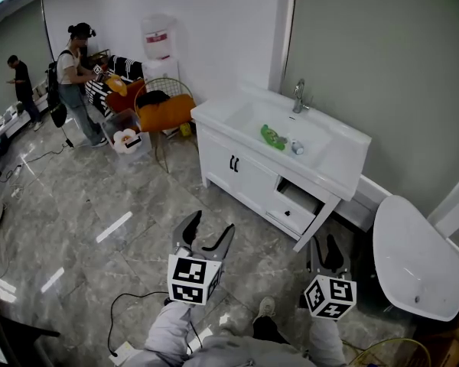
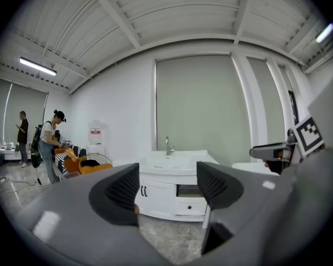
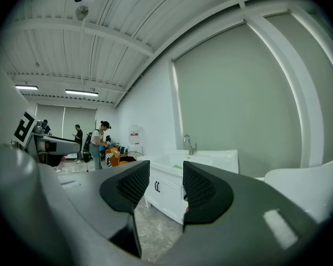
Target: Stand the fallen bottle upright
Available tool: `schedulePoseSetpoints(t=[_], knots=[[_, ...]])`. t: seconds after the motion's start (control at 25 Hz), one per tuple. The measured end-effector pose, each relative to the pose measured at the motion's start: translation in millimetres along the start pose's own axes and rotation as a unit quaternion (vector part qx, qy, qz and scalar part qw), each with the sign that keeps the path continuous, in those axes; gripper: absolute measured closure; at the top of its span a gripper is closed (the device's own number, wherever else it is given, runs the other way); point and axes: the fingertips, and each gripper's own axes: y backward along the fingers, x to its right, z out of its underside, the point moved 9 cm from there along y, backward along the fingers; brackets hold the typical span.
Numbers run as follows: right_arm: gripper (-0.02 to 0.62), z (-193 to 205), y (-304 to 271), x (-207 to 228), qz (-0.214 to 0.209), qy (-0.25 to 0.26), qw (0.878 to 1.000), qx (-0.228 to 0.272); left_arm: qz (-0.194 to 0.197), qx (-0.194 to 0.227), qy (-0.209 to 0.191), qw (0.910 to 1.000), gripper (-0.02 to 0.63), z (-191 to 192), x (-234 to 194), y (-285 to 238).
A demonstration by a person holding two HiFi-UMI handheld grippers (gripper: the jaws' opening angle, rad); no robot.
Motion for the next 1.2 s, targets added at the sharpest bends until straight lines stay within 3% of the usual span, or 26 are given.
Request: schedulePoseSetpoints(t=[0.28, 0.72, 1.2], knots=[[0.408, -3.7, -75.2, 25.5, -0.03, 0.003, 1.0, 0.0, -0.028, -0.005, -0.003, 0.9996, 0.252, -6.0, -6.3, -64.1], [0.408, -22.4, -185.5, 100.0, -0.064, 0.009, 0.998, 0.004, -0.058, 0.002, -0.002, 0.9983, 0.252, -27.8, 14.9, -182.0], [0.408, -23.7, -256.4, 132.8, -0.053, 0.005, 0.998, -0.016, -0.04, -0.014, -0.001, 0.9991, 0.252, -33.6, 8.0, -269.9]])
